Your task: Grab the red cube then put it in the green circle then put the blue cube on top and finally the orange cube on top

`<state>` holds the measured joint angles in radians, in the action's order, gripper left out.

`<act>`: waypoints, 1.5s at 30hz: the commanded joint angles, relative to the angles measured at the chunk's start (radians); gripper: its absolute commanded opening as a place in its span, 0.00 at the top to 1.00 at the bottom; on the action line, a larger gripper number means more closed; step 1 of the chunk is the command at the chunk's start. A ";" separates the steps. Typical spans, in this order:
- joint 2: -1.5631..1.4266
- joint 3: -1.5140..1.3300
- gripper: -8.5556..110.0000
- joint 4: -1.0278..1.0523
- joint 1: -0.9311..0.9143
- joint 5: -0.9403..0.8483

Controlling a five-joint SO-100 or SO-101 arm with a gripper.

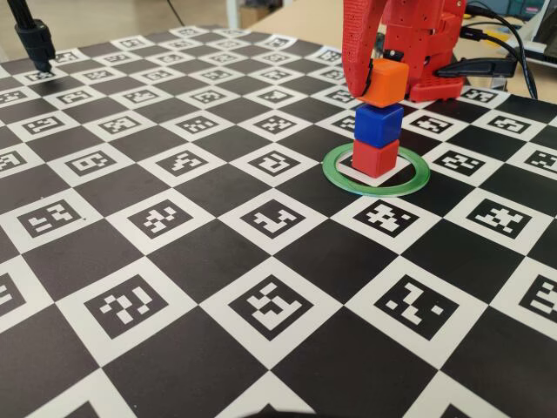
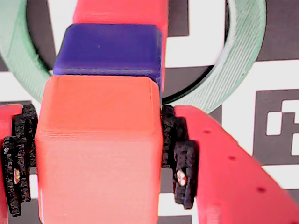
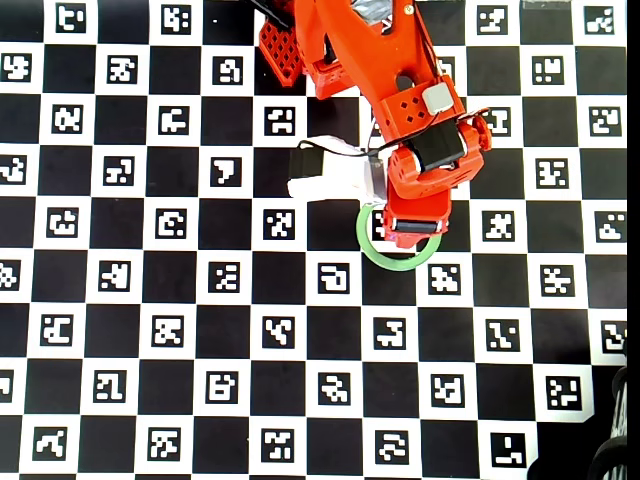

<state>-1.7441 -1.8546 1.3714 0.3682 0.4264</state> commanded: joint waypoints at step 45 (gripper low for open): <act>-0.046 -0.025 0.64 0.006 0.011 -0.008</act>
<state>-1.7365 -1.8914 1.3606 0.3682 0.4249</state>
